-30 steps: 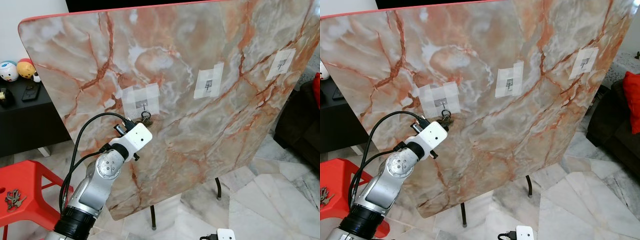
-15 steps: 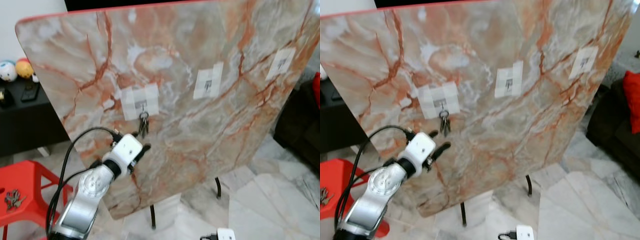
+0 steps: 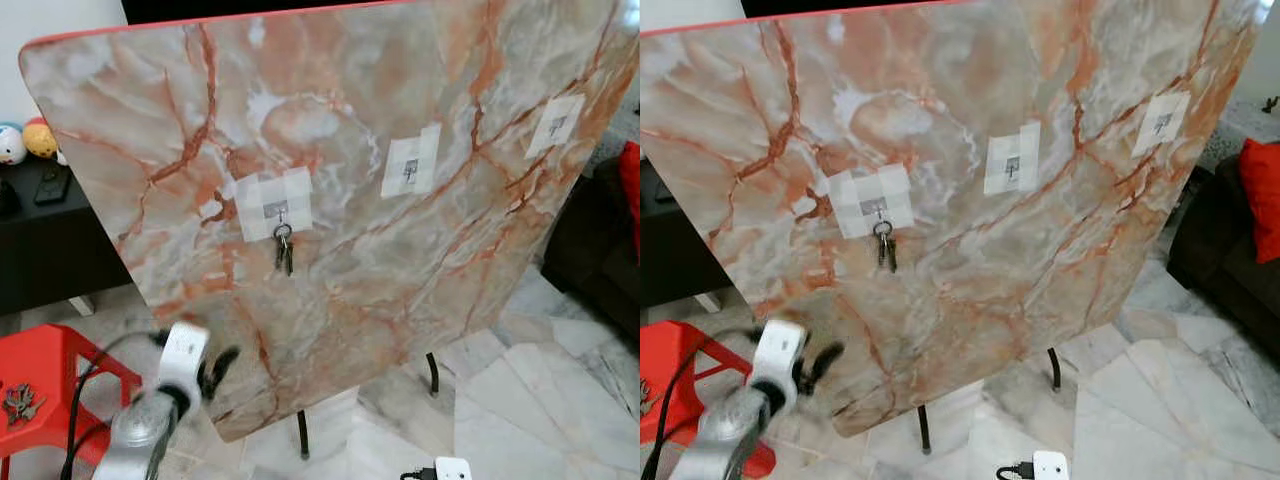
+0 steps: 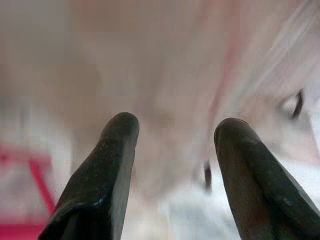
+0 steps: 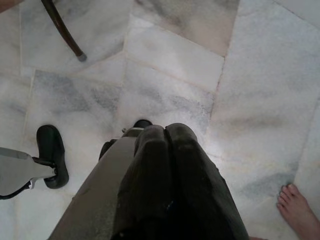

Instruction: Hang keys on a hook

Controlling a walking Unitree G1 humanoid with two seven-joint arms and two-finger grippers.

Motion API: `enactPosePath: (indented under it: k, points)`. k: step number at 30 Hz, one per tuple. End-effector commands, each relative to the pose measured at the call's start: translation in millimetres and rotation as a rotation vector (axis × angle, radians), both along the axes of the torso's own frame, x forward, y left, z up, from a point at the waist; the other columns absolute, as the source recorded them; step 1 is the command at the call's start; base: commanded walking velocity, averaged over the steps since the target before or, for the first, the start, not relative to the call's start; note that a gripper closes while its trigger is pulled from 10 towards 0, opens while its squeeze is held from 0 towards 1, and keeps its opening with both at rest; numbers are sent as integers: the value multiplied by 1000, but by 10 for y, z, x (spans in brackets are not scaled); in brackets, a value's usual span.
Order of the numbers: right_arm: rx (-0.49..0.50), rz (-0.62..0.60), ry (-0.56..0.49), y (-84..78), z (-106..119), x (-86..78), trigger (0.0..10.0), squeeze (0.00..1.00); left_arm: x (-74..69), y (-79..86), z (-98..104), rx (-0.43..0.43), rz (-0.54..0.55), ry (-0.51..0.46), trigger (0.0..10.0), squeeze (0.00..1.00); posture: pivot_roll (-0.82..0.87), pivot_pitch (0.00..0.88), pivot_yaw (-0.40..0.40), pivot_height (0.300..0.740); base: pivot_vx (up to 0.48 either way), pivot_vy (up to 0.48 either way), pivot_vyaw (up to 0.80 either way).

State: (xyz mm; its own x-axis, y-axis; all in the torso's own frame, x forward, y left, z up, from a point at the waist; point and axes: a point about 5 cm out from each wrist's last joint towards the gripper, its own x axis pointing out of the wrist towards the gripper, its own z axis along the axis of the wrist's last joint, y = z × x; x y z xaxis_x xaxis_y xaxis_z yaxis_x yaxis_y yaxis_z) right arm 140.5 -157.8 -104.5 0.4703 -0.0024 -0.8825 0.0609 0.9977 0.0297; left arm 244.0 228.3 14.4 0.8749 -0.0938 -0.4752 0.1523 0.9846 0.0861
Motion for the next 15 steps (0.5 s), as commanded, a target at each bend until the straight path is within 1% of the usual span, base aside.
enactPosePath:
  k: [1, 4, 6, 10, 14, 15]
  points:
    - [-5, -18, 4, -20, 0, 0, 10000, 0, -87, 89, -164, -26, 88, 72, 10000, 0, 50, 0, -50, 740, 0, 0, 0]
    - [-12, -17, 5, -33, 1, 3, 10000, 0, -227, 139, -411, -44, 173, 174, 10000, 0, 53, 0, -55, 740, 0, 0, 0]
    - [-13, -18, 5, -37, 1, 3, 10000, 0, -272, 132, -480, -41, 195, 208, 10000, 0, 55, 0, -55, 740, 0, 0, 0]
    - [-18, -21, 6, -51, 1, 1, 10000, 0, -461, 65, -719, -25, 240, 353, 10000, 0, 38, 0, -49, 740, 0, 0, 0]
    - [-19, -20, 4, -55, 2, 0, 10000, 0, -597, 4, -864, -33, 268, 439, 10000, 0, 22, 0, -43, 740, 0, 0, 0]
    - [-25, -10, 4, -58, 2, 1, 10000, 0, -633, -9, -897, -22, 269, 463, 10000, 0, 22, 0, -43, 740, 0, 0, 0]
